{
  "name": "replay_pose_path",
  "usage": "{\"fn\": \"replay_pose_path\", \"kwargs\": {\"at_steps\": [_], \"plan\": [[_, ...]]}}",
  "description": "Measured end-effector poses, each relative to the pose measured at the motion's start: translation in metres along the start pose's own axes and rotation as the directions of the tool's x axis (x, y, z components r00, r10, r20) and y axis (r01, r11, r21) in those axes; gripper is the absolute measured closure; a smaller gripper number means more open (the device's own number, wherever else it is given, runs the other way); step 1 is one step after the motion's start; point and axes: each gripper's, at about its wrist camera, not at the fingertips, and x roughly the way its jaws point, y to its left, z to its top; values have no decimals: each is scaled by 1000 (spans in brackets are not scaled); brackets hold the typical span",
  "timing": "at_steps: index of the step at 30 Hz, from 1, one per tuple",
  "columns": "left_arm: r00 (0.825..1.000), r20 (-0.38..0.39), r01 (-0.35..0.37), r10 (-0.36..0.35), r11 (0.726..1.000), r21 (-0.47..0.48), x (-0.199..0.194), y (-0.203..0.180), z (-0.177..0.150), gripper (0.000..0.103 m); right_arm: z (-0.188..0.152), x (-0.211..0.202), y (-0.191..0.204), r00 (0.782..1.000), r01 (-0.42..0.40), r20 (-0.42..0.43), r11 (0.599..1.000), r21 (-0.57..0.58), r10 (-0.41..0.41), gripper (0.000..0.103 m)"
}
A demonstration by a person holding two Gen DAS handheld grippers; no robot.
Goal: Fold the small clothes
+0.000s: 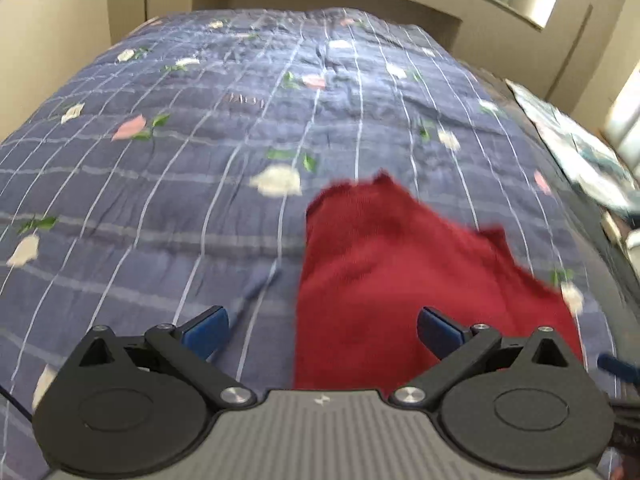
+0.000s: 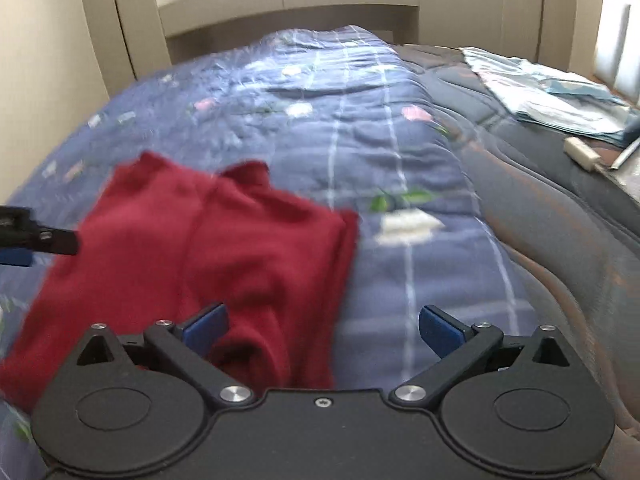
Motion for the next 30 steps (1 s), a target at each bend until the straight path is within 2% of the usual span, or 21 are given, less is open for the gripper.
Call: {"fn": "replay_pose_path", "kwargs": {"at_steps": [3,5,8,11,12,14,17,20,23,26,30], "plan": [[1000,-21,5,-4,999,47,-9,5,-26,1,-16,-3,-2,999,35,15,999,-11,-35,1],[1000,-4,15,-14,999,50,-13,11,-41,1,-24,2,-3,999,39,27,999,5,-39,1],[998,5,62,-61,998,-5,-12,23,-52,0,-30,7,-6,998,42,42,998,44,-43,1],[993,-46,98,-104,988,-119,-1,36,-49,0,-23,0,1,996,79,40,996,50,-81,1],[993,-62,95,-103,987,-129,-1,36,-46,0,-21,-5,4,995,88,46,995,51,-90,1],[995,-67,68,-74,994,-90,-7,31,-43,1,-18,-17,10,994,87,66,994,59,-91,1],[998,-55,21,-22,1000,-20,-22,21,-41,1,-17,-35,21,993,56,98,995,79,-63,1],[996,-87,14,-14,1000,4,-32,18,-42,1,-20,-42,35,994,27,106,997,75,-35,1],[992,-125,9,-8,1000,8,-34,17,-47,1,-26,-39,45,996,27,80,997,72,-33,1],[988,-153,-9,13,1000,26,-32,17,-54,1,-33,-31,50,998,60,32,997,56,-62,1],[986,-164,-12,15,1000,19,-31,21,-60,1,-40,-29,49,997,82,1,994,70,-82,1]]}}
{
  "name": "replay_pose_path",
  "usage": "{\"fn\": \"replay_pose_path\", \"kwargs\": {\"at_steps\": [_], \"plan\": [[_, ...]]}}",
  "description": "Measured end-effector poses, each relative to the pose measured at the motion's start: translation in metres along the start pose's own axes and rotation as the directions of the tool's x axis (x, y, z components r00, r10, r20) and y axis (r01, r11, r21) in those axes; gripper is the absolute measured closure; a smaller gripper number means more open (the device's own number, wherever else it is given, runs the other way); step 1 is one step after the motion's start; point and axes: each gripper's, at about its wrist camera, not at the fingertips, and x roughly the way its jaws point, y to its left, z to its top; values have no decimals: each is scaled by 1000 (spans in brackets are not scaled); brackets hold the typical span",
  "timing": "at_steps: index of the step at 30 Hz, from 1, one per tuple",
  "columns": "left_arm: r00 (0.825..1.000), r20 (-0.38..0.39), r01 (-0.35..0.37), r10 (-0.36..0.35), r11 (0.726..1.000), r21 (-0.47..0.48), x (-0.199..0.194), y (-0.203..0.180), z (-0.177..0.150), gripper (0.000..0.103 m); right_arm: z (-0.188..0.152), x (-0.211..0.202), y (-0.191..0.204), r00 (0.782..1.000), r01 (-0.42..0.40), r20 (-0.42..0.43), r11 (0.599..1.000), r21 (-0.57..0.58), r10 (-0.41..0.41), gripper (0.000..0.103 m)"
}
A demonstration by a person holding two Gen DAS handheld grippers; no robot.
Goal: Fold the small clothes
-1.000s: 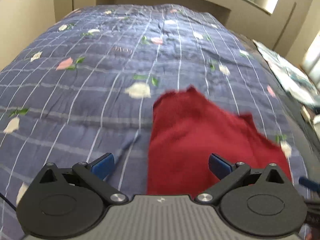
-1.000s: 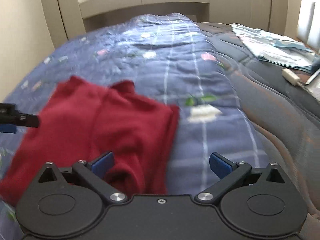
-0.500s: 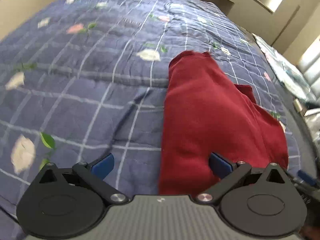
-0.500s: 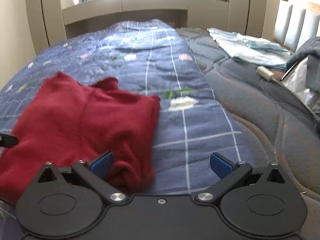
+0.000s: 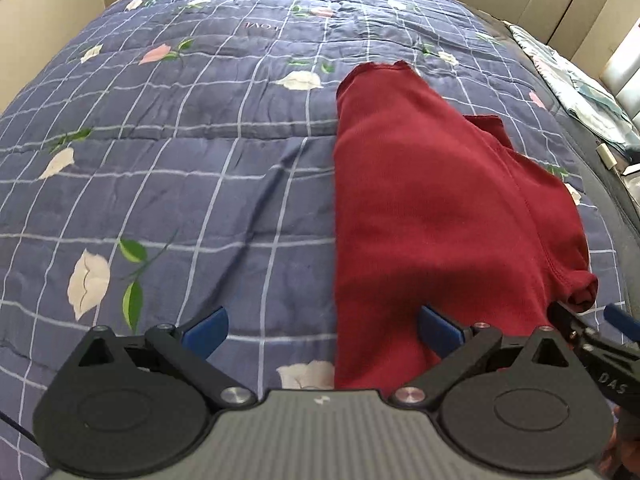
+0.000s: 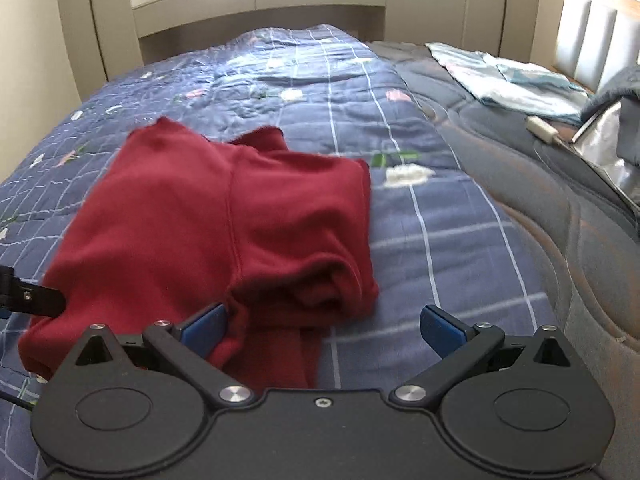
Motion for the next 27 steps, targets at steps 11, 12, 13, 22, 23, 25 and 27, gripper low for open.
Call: {"fn": "replay_pose_path", "kwargs": {"at_steps": [11,12,13,22,23,25,27], "plan": [[999,-38,-14,14,1000,-3,2,5,-5,1,-6,6,3,998,35,-55,999,-13,-36,1],[999,-42,-12,12,1000,-7,3,6,-6,0,-7,6,4,998,36,-56,999,-16,-37,1],[999,-47,-10,9,1000,-12,4,7,-6,0,-8,7,4,998,37,-56,999,-18,-38,1],[995,-94,-20,19,1000,-7,1,10,-3,1,-5,-5,-11,997,2,-76,998,65,3,1],[995,-98,-25,24,1000,-3,-1,10,-2,1,-1,-16,-13,999,-19,-31,997,72,21,1],[995,-98,-31,31,1000,-1,-5,9,1,1,5,-28,-16,998,-59,20,995,76,58,1],[997,-76,-16,16,1000,-6,-11,8,5,0,14,-24,-19,997,-70,25,994,87,68,1]]}}
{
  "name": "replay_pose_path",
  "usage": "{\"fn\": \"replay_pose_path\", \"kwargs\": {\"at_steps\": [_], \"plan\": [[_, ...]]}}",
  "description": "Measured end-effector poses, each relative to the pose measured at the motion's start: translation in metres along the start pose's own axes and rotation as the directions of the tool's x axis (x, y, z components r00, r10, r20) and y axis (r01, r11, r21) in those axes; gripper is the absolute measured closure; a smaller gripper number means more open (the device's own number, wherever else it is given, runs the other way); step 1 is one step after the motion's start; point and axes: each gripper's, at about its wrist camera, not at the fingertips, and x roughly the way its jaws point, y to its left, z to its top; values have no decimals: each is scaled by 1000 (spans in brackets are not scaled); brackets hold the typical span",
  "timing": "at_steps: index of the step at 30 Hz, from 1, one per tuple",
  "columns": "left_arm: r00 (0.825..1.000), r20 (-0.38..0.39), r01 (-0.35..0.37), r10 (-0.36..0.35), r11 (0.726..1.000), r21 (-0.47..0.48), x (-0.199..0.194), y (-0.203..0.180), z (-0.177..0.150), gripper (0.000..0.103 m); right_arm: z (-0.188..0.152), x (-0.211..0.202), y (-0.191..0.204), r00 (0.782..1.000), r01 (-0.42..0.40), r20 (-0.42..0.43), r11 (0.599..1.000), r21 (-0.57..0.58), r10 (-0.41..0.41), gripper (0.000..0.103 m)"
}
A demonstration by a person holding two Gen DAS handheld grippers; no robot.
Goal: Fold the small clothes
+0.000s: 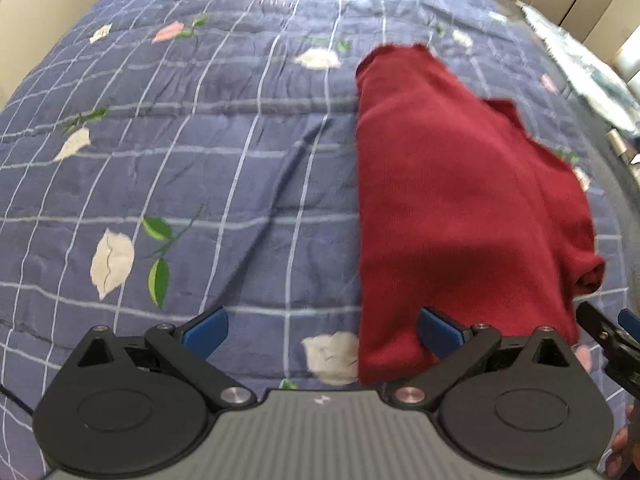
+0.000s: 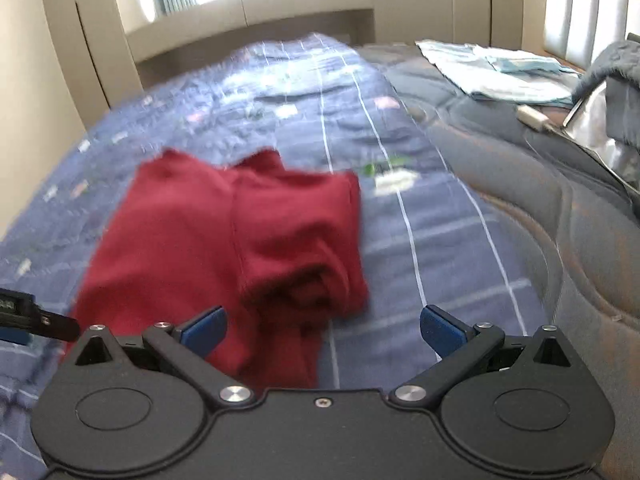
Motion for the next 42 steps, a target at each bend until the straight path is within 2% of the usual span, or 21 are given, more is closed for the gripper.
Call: {"fn": "replay_pose_path", "kwargs": {"at_steps": [4,7,9,19,26,32,35,39,42], "plan": [[999,34,17,-16,1000,-24,-1,-8,12,0,20,30,-13,998,44,-42,997,61,-41,1],[999,42,14,-13,1000,-27,7,-19,25,0,34,60,-20,982,85,-176,993,84,-69,1],[999,47,13,-12,1000,-27,11,-27,33,0,36,73,-25,972,78,-230,991,109,-51,1],[999,34,-11,12,1000,-25,30,-45,57,0,36,78,-35,967,23,-255,991,128,11,0],[1000,8,-16,17,997,-77,33,-45,65,0,43,82,-39,950,-10,-308,994,108,43,0],[1000,1,-21,21,994,-106,32,-44,78,0,57,83,-37,925,-10,-377,996,84,41,0],[1000,1,-19,19,993,-117,33,-41,85,0,67,79,-33,929,-30,-367,999,41,43,0],[1000,-10,-16,15,994,-108,40,-37,94,0,79,82,-37,942,-121,-306,991,64,135,0],[1000,-25,3,-6,994,-108,46,-34,100,0,87,97,-45,931,-196,-279,968,154,233,0]]}}
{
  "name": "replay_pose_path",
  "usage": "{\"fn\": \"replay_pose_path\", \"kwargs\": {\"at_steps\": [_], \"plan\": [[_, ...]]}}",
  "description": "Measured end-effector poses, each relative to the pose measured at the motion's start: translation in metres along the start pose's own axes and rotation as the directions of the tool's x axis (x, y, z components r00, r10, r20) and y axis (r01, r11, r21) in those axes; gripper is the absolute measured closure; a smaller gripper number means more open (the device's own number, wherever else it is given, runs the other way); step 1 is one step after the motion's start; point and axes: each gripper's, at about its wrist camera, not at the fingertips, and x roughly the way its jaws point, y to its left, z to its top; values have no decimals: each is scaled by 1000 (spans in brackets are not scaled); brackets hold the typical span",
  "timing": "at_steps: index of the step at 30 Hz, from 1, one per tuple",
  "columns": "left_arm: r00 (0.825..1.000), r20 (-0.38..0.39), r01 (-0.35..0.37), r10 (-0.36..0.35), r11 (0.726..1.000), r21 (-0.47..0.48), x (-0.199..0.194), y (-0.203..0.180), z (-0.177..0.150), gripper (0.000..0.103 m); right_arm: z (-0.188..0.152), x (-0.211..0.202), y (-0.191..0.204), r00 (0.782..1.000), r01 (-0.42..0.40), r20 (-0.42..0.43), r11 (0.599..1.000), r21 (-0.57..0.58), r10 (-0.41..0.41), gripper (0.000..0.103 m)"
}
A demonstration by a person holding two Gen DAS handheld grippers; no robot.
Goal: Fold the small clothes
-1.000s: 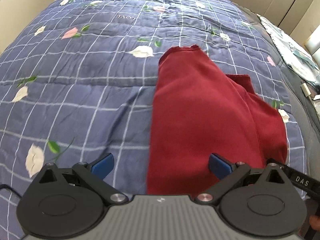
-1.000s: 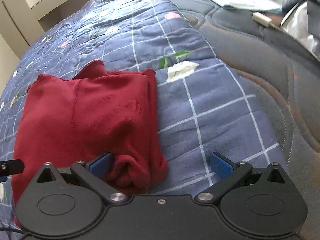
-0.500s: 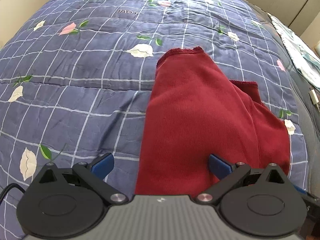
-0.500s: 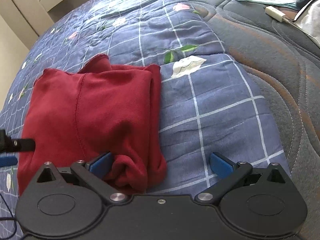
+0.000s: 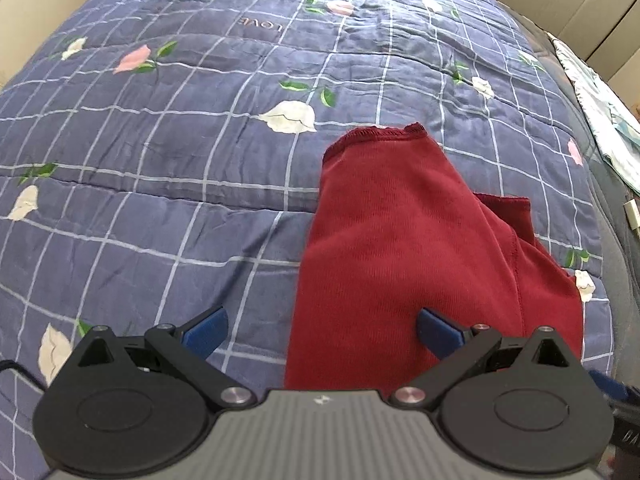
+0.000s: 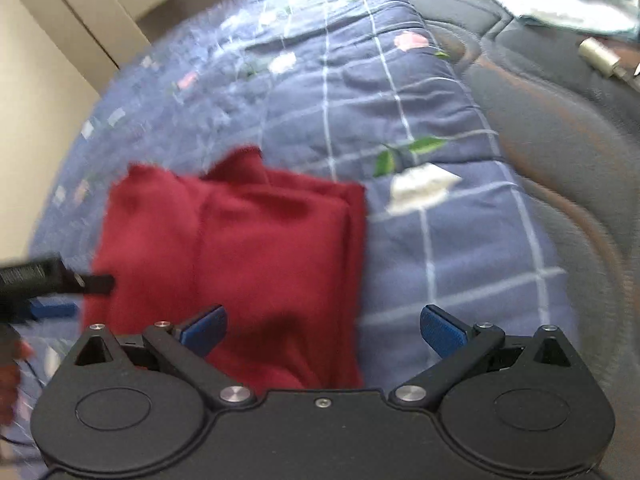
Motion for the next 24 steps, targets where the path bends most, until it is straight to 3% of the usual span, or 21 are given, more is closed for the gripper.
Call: {"fn": "replay_pose_path", "kwargs": {"at_steps": [5,14,24], "plan": [[999,-12,32,-32,999,2,7,4,6,0,17,23,-6,999,-31,-9,998,57,32,0],[998,-35,58,-58,998,0,14,10,7,0,11,31,9,999,37,5,999,29,-37,1],[997,-55,59,-58,998,4,10,8,7,1,-2,22,9,999,-4,36,992,124,0,33]]}}
